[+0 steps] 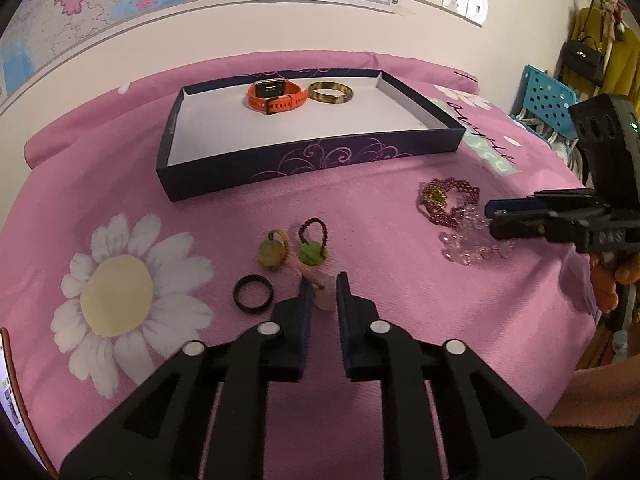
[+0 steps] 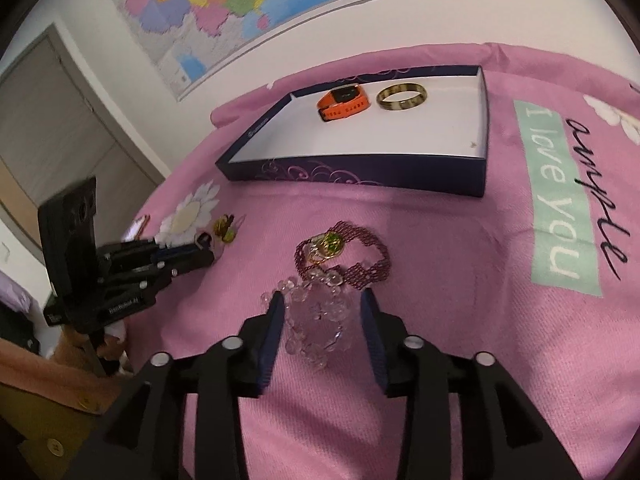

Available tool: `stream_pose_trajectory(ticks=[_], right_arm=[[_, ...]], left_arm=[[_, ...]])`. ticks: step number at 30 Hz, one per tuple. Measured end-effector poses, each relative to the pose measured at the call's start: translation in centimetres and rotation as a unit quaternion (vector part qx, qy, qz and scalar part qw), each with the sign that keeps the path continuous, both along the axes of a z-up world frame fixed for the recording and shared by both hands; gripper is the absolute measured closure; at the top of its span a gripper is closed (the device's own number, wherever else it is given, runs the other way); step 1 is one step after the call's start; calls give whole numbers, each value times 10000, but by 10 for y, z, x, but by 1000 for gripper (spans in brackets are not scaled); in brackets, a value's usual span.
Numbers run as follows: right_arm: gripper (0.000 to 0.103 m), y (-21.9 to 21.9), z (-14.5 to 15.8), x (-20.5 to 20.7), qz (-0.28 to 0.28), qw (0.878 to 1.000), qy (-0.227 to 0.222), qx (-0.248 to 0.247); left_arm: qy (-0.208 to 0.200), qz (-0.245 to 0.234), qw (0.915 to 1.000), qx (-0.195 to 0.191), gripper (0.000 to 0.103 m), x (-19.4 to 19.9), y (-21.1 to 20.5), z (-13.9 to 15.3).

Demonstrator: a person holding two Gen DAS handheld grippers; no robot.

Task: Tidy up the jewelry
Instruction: 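Grasp the small pink pendant with the left tool while the right tool holds the crystal bracelet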

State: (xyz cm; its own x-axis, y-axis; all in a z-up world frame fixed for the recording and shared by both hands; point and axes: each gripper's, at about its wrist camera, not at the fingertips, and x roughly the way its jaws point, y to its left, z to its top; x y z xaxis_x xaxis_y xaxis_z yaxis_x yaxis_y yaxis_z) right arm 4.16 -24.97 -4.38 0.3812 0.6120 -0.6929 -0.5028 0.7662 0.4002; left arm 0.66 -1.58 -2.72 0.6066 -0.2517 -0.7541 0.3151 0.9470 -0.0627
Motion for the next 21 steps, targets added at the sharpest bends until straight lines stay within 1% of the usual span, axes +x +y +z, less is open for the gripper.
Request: stream_pose_trajectory(ticks=[2, 6, 7, 8, 9, 10, 11, 12, 14, 16, 21], right_arm=[[59, 7, 0, -3, 87, 9998, -85, -153], [59, 16, 0, -7, 148, 9988, -241, -387], [63, 17, 0, -7, 141, 9985, -281, -454], [72, 17, 0, -7, 129, 9982, -296, -506], [78, 17, 0, -8, 149, 9980, -297, -542], [85, 16, 0, -8, 153, 9982, -276, -510], [90, 14, 0, -8, 164, 9986, -239, -450], [91, 14, 0, -8, 186, 9986, -239, -437], [92, 13, 2, -9, 158, 9986, -261, -428], [95, 11, 4, -8, 166, 9992, -222, -287], [95, 9, 14, -8, 164, 9994, -298, -93]], left_arm=[[32, 27, 10000, -22, 75, 2, 1, -1], [67, 25, 10000, -58, 75, 3, 2, -3], [68, 30, 10000, -65, 75, 3, 2, -3], [74, 34, 9999, -70, 75, 3, 2, -3], [77, 54, 9999, -59, 75, 3, 2, -3], [80, 70, 9999, -49, 77, 3, 2, -3], [83, 85, 9999, -46, 82, 3, 2, -3], [99, 96, 9999, -73, 88, 3, 3, -3], [128, 90, 9998, -131, 91, 3, 4, -2], [122, 84, 9998, -131, 92, 2, 4, -2], [108, 46, 9998, -159, 92, 0, 4, 1]])
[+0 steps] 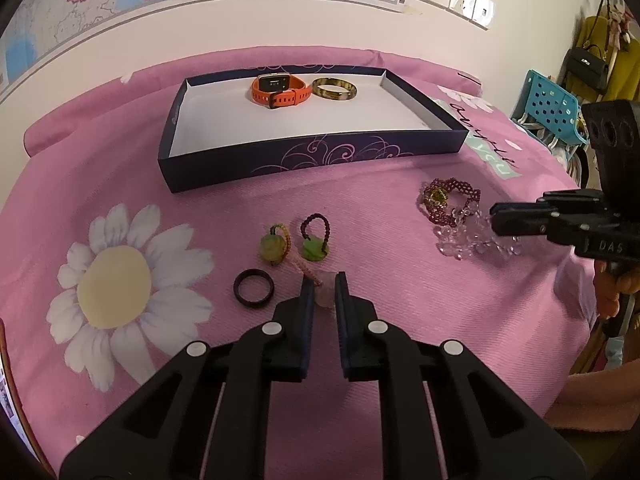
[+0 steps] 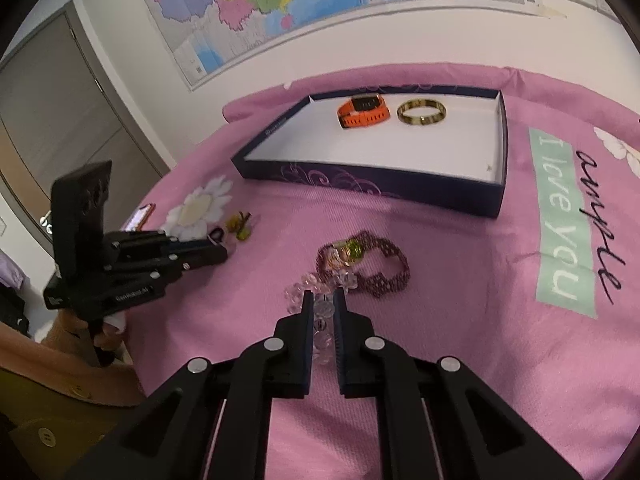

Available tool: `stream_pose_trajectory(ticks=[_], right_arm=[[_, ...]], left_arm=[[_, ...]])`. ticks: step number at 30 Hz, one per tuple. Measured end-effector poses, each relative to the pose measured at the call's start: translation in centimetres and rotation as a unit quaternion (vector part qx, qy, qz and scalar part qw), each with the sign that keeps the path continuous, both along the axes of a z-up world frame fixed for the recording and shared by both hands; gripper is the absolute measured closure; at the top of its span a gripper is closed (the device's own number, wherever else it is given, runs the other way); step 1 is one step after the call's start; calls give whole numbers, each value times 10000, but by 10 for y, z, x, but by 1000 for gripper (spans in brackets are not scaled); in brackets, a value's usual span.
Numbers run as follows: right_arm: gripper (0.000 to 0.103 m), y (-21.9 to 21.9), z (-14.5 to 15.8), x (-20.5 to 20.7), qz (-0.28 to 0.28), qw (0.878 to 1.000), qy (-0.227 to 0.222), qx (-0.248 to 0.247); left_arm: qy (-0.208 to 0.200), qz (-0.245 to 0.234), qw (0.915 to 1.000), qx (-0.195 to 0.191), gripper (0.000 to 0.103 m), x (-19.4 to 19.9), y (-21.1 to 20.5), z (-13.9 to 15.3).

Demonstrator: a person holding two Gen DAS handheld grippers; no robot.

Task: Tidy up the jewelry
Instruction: 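Grasp the small pink pendant with the left tool while the right tool holds the crystal bracelet, then carry the pink pendant and crystal bracelet with both tools into the box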

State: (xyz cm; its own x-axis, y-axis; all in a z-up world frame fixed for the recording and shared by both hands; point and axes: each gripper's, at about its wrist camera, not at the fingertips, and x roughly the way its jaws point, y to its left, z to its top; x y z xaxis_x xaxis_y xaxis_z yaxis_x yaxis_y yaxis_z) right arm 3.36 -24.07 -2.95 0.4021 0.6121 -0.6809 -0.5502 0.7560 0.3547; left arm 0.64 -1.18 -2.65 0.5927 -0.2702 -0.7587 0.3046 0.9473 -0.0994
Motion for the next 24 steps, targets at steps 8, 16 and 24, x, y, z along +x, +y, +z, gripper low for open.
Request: stream_pose_trajectory(ticks=[8, 16, 24], right_arm=[[95, 1, 21, 3, 43, 9995, -181, 253], [95, 5, 38, 10, 83, 9988, -350, 336], [95, 6, 61, 24, 53, 9973, -648, 334]], left_arm=[[-119, -38, 9998, -143, 92, 0, 1, 14], [-352, -100, 9992, -162, 92, 4, 0, 31], [-557, -158, 9983, -88, 92, 17, -1, 44]])
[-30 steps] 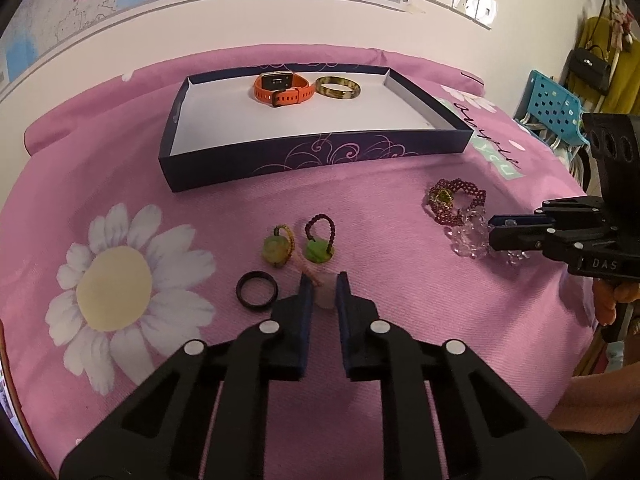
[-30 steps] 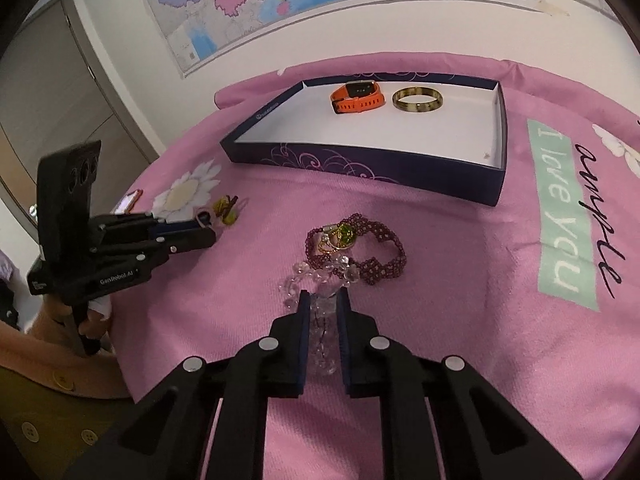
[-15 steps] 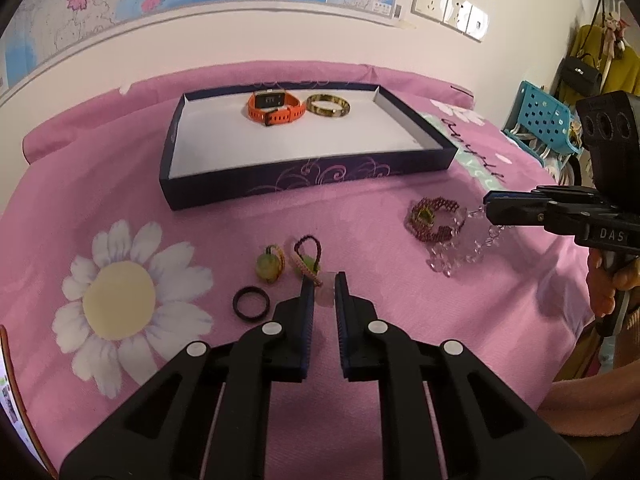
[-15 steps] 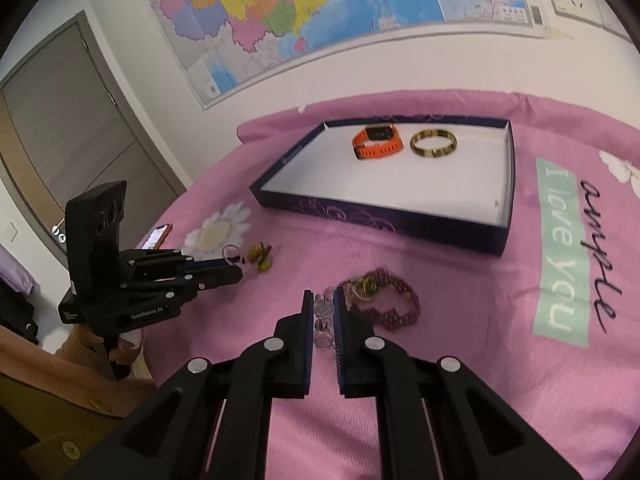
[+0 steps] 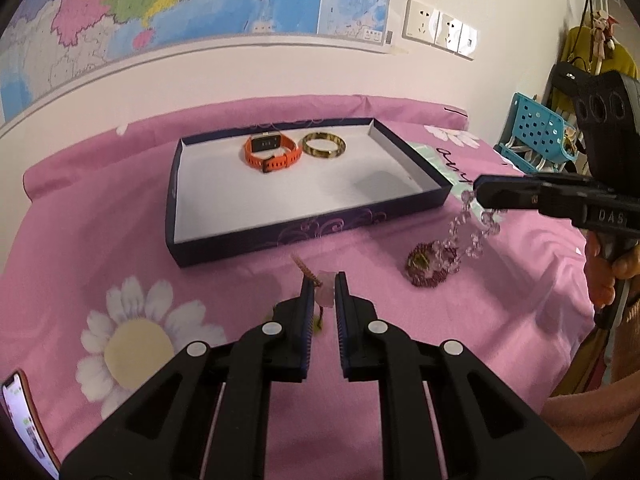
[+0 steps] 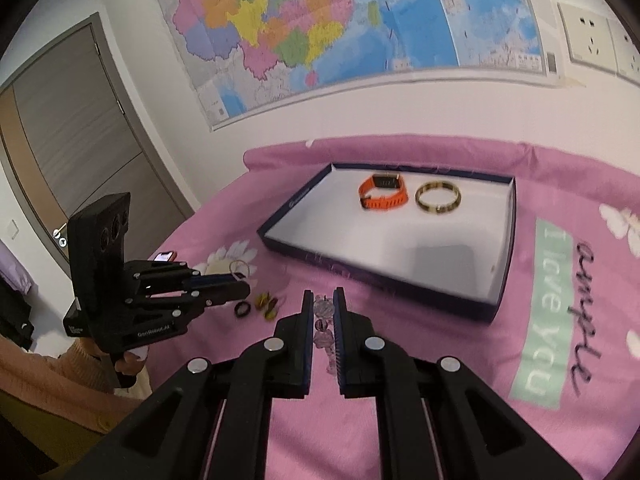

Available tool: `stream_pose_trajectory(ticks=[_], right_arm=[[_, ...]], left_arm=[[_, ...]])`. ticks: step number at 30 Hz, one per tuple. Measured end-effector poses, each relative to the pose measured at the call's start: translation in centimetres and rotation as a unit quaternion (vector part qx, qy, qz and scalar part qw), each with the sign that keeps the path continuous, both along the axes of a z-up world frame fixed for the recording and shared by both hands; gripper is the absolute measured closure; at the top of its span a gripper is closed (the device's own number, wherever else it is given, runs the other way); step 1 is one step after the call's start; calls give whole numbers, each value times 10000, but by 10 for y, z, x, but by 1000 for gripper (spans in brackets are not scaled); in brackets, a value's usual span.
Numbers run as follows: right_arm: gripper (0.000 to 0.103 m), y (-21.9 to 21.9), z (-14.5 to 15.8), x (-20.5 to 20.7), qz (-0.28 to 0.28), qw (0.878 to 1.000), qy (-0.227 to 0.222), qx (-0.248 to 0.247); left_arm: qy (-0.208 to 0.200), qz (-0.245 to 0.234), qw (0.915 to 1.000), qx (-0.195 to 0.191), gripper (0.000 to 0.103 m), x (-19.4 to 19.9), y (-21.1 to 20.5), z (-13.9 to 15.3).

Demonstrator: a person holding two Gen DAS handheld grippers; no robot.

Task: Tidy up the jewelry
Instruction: 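Carry the pink pendant and crystal bracelet with both tools into the box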

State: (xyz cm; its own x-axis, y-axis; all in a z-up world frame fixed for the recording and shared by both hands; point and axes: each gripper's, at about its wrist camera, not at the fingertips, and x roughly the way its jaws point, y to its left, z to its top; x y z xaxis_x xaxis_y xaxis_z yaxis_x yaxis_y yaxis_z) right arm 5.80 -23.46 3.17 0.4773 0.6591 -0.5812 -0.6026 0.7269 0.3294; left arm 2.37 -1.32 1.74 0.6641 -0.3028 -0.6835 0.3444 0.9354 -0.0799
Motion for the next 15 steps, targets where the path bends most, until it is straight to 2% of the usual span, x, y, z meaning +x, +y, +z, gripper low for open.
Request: stream_pose_trajectory(ticks=[15], right_arm=[[95, 6, 23, 56, -223, 9995, -199, 126]], left_arm=[[-182, 91, 9996, 183, 92, 53, 0, 14]])
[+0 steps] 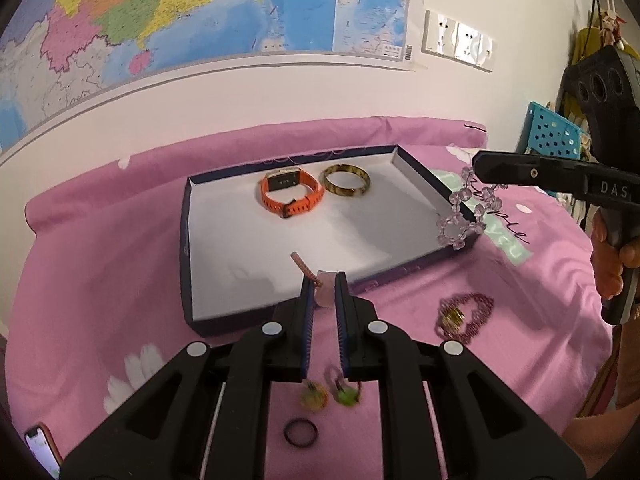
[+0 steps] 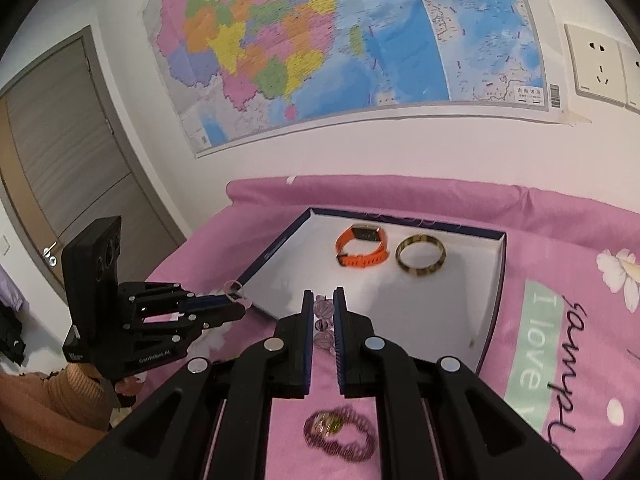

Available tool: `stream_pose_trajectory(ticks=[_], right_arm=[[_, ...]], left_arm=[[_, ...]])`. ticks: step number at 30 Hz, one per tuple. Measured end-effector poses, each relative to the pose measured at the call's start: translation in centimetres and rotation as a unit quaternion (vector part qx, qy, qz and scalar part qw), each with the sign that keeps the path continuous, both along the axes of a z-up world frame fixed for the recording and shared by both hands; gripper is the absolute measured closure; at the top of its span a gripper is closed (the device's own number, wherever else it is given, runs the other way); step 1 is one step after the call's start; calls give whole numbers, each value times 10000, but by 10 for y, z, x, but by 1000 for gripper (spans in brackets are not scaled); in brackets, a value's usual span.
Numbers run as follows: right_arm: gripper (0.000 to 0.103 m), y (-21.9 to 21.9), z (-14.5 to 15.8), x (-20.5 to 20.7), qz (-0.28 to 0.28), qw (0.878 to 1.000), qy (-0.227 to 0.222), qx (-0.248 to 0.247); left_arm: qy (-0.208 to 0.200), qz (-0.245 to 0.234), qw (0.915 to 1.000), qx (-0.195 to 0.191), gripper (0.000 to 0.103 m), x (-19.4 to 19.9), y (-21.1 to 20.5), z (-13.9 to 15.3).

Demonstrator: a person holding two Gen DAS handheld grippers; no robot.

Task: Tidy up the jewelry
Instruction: 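Carry the pink pendant and crystal bracelet with both tools into the box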

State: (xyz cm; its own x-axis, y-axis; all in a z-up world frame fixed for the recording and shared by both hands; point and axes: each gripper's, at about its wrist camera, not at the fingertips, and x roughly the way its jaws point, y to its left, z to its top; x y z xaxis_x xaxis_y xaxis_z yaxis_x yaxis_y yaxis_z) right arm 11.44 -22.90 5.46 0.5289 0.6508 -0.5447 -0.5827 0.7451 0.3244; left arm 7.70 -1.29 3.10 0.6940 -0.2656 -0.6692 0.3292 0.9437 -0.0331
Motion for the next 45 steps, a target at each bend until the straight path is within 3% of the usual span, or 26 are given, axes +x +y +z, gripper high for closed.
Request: stream_pose_trajectory(ticks=[31, 45], right_arm=[[95, 40, -34, 101, -160, 9975, 650, 229], [95, 26, -60, 122, -462, 9945, 937, 87]], left_arm=[[313, 149, 9984, 454, 92, 86, -8, -31], [590, 21, 9971, 488, 92, 105, -19, -43]])
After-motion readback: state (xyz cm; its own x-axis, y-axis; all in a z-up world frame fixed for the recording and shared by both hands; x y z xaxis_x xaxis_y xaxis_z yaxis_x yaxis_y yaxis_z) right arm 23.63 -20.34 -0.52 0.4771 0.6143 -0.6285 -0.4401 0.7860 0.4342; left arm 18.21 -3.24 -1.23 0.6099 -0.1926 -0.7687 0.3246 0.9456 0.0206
